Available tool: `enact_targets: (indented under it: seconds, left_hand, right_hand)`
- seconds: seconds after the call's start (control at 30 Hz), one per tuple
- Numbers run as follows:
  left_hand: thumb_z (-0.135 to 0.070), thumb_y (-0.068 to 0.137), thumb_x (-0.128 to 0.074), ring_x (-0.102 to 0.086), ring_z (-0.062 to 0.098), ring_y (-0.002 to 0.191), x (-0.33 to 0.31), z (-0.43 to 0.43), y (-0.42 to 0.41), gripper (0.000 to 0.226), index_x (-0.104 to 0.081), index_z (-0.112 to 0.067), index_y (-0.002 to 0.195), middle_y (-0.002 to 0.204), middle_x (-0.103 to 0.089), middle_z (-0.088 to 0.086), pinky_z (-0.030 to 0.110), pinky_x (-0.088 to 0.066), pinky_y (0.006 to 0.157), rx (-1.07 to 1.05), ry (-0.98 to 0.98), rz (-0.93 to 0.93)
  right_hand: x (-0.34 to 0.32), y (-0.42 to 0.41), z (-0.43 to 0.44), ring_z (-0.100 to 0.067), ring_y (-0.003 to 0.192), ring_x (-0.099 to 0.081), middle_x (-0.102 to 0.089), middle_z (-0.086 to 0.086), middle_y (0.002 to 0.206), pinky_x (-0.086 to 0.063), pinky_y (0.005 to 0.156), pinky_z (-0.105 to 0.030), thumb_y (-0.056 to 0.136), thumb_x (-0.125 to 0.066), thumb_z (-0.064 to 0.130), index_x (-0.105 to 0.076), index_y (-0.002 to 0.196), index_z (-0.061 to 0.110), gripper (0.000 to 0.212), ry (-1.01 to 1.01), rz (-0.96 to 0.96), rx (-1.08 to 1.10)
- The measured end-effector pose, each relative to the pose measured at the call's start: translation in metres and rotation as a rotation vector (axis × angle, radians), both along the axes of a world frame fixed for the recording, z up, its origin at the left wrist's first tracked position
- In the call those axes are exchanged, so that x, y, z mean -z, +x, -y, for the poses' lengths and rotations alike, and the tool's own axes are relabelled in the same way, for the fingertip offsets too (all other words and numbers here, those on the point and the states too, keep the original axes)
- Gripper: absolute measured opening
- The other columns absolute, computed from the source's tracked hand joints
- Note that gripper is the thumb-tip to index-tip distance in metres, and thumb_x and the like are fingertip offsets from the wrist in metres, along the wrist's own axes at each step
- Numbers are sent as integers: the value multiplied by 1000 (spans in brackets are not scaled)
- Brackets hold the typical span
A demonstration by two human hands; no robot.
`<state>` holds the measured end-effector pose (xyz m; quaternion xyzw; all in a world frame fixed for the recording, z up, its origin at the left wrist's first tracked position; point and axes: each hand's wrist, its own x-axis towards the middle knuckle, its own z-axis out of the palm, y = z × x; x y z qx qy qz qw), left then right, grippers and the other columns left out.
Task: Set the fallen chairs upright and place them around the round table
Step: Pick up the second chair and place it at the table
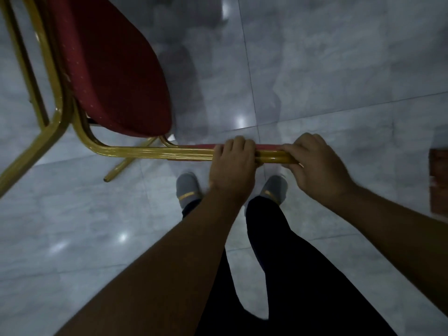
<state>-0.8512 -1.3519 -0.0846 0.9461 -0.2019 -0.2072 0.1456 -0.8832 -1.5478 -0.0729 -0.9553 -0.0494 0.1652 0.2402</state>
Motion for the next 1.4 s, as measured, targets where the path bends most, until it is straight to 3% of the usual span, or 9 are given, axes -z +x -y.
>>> enact_targets:
  seconds: [0.1,0.2,0.37,0.5,0.7,0.87,1.1,1.23,1.4]
  left_hand:
    - [-39,92,-54,-56,25,92,-61,-42,-7,33,-62,-9,104,102,-65,10,39,-47,86,-108,-166,131]
    - [-33,88,-59,-55,24,97,-118,-98,-13,31,-64,-9,106,105,-67,10,40,-51,86,-168,-290,177]
    - [-31,91,-57,-61,32,106,-184,-195,-22,38,-63,-7,119,117,-62,11,49,-54,91,-272,-413,86]
    - [-27,94,-65,-59,21,110,-225,-269,-30,35,-60,-11,124,120,-60,4,44,-54,92,-233,-457,54]
    - [-49,93,-62,-58,12,101,-299,-312,-53,45,-66,-15,123,112,-67,-1,28,-51,86,-55,-420,198]
    - [-42,98,-54,-59,22,96,-318,-356,-75,38,-67,-11,116,108,-66,6,37,-52,79,-135,-319,352]
    - [-41,95,-49,-55,15,102,-336,-432,-105,37,-60,-15,119,113,-60,1,38,-54,83,-350,-301,382]
    - [-41,101,-48,-57,18,99,-344,-482,-114,34,-60,-14,117,109,-60,1,41,-53,81,-324,-323,455]
    - [-49,95,-53,-55,10,88,-366,-549,-126,35,-60,-19,111,99,-58,-7,35,-50,75,-409,-369,438]
  right_hand:
    - [-72,3,-30,-30,83,-53,-59,-11,92,-38,73,-33,88,-62,26,-70,116,10,33,60,138,-39]
    - [-139,1,-63,-24,95,-54,-64,-7,103,-40,83,-34,90,-59,34,-69,119,13,38,121,210,-112]
    - [-199,-6,-106,-33,106,-61,-67,-10,115,-44,96,-43,91,-60,24,-64,122,9,35,157,222,-70]
    - [-236,-10,-176,-27,97,-59,-68,-10,104,-40,91,-30,94,-53,24,-68,113,5,30,214,299,-146]
    - [-275,-26,-273,-22,88,-57,-65,1,97,-42,76,-33,91,-53,32,-68,109,18,28,188,313,-268]
    - [-295,-36,-338,-22,91,-57,-66,2,103,-46,74,-39,89,-60,25,-67,115,16,29,247,419,-267]
    - [-325,-48,-421,-20,94,-61,-66,7,111,-49,72,-39,93,-56,35,-57,134,25,42,154,500,-394]
    - [-340,-44,-440,-16,105,-58,-62,7,122,-51,81,-38,94,-53,40,-45,145,27,54,130,447,-519]
    - [-339,-46,-445,-11,102,-56,-61,13,117,-50,82,-32,95,-51,45,-52,136,32,43,197,354,-530]
